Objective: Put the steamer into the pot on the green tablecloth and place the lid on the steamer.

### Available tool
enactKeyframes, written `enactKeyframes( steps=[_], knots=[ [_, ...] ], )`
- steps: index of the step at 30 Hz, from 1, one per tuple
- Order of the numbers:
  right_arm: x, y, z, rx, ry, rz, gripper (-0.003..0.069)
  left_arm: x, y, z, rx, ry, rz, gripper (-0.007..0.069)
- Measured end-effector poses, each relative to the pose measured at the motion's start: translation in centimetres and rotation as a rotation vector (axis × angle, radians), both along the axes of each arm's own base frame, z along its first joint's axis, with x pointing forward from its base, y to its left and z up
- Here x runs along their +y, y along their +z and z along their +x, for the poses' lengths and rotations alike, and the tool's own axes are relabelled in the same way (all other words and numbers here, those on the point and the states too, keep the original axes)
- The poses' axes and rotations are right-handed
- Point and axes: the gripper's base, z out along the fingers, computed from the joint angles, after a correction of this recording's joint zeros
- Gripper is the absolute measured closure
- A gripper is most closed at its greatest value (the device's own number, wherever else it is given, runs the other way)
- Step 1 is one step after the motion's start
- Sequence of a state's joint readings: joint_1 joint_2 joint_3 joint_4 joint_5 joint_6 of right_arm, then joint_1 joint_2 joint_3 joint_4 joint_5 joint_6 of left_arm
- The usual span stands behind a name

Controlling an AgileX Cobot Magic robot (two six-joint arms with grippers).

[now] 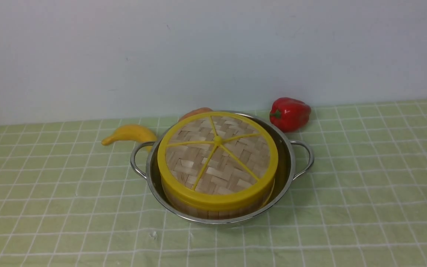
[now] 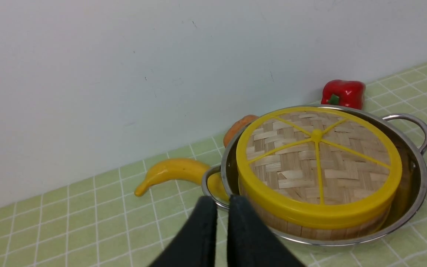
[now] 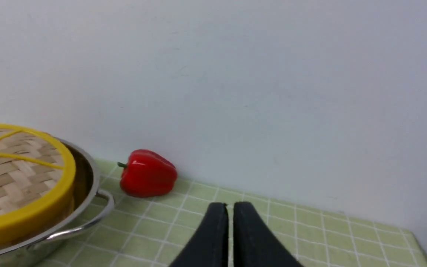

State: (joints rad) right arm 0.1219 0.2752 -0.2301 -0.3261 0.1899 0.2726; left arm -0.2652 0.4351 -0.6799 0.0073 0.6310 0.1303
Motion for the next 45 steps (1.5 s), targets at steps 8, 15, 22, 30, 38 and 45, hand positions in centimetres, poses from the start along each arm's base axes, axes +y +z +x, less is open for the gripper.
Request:
enactKeyframes(
  steps=[8, 15, 22, 30, 38, 45],
  knots=[
    [-0.7, -6.0, -2.1, -0.043, -0.081, 0.082, 0.0588, 0.0, 0.0, 0.0, 0.0, 0.0, 0.0, 0.0569],
    [-0.7, -6.1, -2.2, -0.047, -0.08, 0.094, 0.0567, 0.0, 0.0, 0.0, 0.0, 0.0, 0.001, 0.0556],
    [-0.7, -6.2, -2.2, -0.045, -0.08, 0.097, 0.0549, 0.0, 0.0, 0.0, 0.0, 0.0, 0.001, 0.0539],
    [-0.7, -6.2, -2.2, -0.046, -0.08, 0.097, 0.0529, 0.3, -0.1, -0.3, -0.02, 0.012, 0.031, 0.0529],
    [-0.7, -6.1, -2.2, -0.054, -0.078, 0.098, 0.0505, 2.5, -7.1, -1.6, -0.093, 0.317, 0.024, 0.0518],
    [-0.7, -6.1, -2.2, -0.054, -0.078, 0.098, 0.0483, 2.9, -15.6, -1.7, -0.121, 0.433, -0.08, 0.0504]
  ],
)
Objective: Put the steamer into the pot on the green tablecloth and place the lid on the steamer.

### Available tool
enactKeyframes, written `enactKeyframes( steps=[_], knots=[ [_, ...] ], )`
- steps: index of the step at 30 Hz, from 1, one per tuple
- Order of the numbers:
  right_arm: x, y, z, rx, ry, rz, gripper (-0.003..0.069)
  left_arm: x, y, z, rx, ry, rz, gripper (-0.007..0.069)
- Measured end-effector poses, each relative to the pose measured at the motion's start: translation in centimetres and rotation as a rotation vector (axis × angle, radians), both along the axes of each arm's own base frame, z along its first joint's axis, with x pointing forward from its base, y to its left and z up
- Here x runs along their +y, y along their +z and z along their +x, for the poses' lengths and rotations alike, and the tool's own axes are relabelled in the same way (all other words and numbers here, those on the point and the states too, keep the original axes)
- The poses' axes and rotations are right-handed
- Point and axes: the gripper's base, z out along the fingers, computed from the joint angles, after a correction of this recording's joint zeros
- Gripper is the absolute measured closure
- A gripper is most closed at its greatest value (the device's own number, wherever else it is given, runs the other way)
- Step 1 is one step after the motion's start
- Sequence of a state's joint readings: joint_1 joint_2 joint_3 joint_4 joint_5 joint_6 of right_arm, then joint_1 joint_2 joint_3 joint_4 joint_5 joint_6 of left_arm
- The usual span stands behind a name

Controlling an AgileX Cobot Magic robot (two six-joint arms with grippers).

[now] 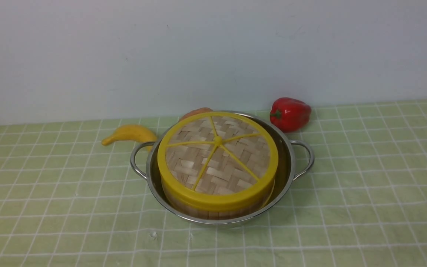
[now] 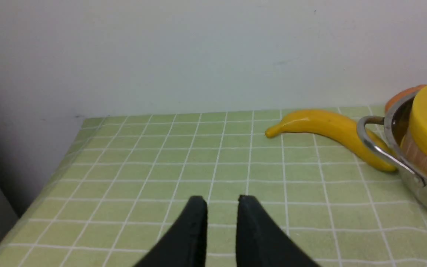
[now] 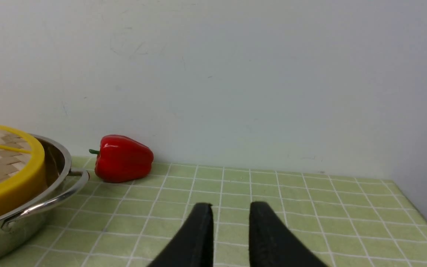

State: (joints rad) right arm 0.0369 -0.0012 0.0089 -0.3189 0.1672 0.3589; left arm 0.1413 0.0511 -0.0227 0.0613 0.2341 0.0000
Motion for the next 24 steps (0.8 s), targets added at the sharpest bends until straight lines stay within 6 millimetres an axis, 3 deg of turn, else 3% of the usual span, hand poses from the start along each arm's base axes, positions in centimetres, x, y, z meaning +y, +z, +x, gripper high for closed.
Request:
enactKeyframes(
  steps=[24],
  knots=[
    [0.01, 0.02, 0.0, -0.002, 0.001, 0.0, 0.042, -0.04, -0.52, -0.26, -0.045, 0.002, -0.004, 0.0465]
  ],
)
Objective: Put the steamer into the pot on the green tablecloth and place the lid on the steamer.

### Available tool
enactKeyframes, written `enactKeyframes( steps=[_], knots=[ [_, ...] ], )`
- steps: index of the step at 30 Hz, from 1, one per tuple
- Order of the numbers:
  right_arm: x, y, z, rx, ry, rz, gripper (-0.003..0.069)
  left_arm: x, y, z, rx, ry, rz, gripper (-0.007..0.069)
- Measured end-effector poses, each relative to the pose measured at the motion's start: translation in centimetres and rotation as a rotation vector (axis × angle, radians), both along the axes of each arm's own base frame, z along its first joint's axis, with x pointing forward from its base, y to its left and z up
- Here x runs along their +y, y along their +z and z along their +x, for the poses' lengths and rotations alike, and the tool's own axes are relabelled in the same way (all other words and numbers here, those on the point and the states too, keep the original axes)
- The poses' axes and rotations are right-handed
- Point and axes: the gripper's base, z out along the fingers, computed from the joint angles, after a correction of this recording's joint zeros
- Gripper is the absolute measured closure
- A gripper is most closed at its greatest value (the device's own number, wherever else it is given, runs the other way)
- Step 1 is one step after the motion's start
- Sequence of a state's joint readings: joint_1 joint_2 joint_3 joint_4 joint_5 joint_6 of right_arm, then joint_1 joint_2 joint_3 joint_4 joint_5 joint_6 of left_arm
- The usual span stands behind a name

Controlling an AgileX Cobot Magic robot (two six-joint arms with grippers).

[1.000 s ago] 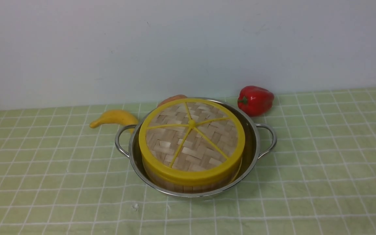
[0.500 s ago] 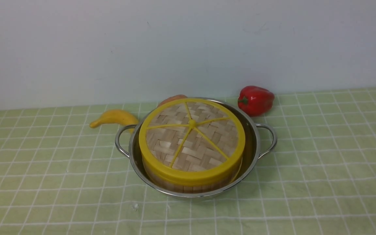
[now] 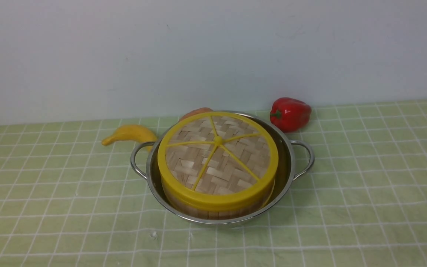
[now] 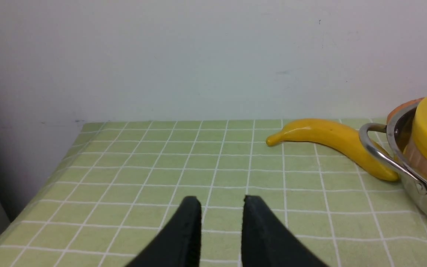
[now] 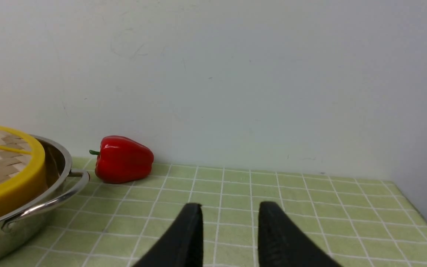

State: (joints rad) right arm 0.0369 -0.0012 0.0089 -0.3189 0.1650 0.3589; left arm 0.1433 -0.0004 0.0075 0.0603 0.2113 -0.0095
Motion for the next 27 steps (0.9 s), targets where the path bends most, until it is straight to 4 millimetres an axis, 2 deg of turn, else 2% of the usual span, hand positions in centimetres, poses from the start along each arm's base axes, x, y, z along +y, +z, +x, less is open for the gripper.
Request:
enactKeyframes(
  steps=[27],
  knots=[
    [0.0, 0.0, 0.0, 0.0, 0.0, 0.002, 0.0416, 0.0, 0.0, 0.0, 0.0, 0.0, -0.003, 0.0423]
  ],
)
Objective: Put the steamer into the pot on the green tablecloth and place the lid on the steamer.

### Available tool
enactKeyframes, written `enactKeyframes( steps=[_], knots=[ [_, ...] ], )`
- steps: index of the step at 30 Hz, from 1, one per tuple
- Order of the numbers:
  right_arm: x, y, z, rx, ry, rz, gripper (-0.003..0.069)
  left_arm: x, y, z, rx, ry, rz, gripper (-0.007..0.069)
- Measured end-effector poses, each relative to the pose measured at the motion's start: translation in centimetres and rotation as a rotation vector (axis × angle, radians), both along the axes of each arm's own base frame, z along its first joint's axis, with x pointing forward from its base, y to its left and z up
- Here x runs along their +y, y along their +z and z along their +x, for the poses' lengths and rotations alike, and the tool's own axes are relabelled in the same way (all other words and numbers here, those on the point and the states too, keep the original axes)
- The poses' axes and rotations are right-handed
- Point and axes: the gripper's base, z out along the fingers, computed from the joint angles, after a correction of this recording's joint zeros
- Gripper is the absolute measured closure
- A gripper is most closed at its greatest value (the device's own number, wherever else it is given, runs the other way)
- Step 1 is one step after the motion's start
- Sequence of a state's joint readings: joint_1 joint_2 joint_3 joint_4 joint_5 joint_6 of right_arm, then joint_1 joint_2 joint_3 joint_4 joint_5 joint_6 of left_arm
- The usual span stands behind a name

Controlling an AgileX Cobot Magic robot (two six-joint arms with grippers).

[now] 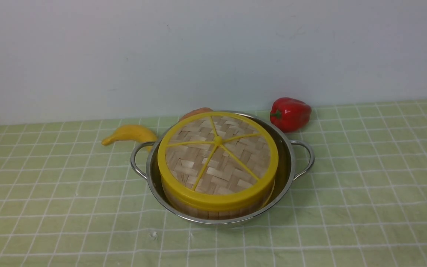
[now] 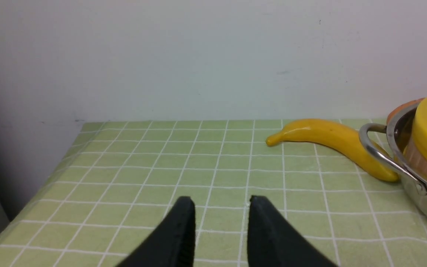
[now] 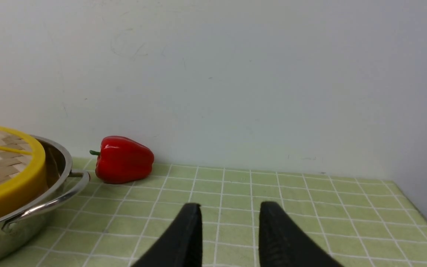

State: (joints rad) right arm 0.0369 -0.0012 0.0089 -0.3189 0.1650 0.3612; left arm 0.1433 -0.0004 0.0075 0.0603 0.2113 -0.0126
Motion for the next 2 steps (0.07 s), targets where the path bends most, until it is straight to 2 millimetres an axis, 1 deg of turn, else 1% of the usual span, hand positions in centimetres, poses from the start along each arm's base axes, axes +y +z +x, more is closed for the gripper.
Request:
enactKeyframes(
  steps=[2],
  knots=[
    [0.0, 0.0, 0.0, 0.0, 0.0, 0.0, 0.0416, 0.0, 0.0, 0.0, 0.0, 0.0, 0.0, 0.0423]
  ],
)
